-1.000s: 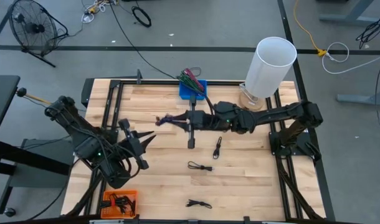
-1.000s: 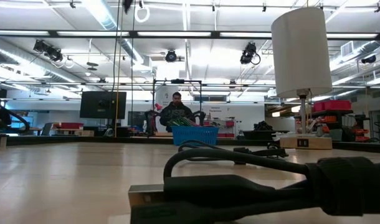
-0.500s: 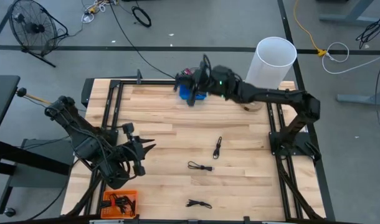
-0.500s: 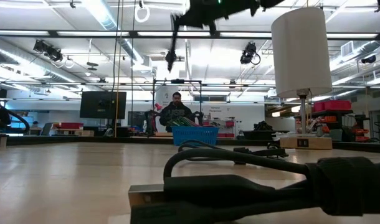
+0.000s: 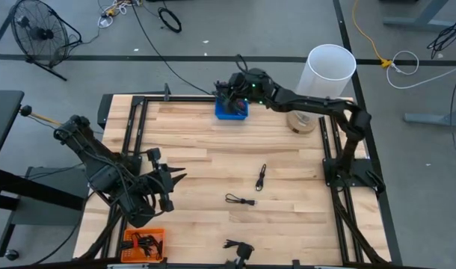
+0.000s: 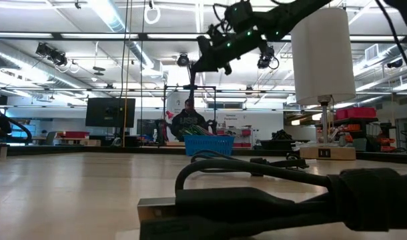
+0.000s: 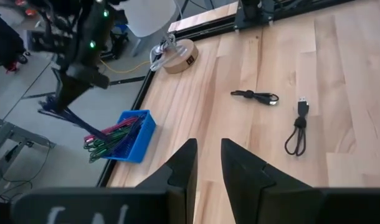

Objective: Pick & Place USB Port
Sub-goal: Put the blue charger cable into the blue basket

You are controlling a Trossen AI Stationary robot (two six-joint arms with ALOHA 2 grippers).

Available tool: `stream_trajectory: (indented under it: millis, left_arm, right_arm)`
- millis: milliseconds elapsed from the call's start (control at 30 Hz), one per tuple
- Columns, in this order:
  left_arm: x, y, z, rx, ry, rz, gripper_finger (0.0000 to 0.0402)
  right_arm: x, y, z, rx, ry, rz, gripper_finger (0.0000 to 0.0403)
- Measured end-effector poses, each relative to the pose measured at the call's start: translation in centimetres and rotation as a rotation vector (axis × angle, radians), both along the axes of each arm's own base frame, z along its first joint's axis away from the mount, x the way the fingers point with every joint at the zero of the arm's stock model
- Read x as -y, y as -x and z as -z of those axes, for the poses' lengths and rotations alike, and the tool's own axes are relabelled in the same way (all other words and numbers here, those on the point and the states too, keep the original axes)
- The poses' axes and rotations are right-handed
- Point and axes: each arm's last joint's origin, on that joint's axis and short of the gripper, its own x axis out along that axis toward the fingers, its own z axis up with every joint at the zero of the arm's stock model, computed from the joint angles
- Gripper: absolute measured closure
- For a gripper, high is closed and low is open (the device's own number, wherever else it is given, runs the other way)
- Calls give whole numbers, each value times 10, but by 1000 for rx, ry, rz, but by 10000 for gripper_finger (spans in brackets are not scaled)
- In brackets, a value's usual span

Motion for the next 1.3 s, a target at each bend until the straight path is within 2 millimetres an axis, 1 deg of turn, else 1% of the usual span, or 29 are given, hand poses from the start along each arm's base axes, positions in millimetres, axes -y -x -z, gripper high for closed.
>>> stream_trajectory:
  millis: [133, 333, 567, 833, 933, 1200, 1300]
  left_arm:
    - [0, 0, 0, 0, 0, 0, 328]
    - [0, 0, 0, 0, 0, 0, 328]
    - [0, 0, 0, 0, 0, 0, 328]
    - [0, 0, 0, 0, 2, 0, 328]
    - [0, 0, 0, -1, 2, 1, 328]
    - [0, 0, 0, -1, 3, 1, 328]
    - [0, 0, 0, -1, 3, 1, 328]
  right_arm:
    - [12, -2, 15, -24, -29, 28, 403]
    - [26, -1, 30, -40, -65, 65, 403]
    - [31, -8, 51, -72, -92, 67, 403]
    - [33, -14, 70, -88, -130, 58, 403]
    - [34, -15, 73, -87, -133, 62, 403]
    - [36, -14, 73, -81, -142, 96, 403]
    - [36, -13, 75, -111, -149, 117, 400]
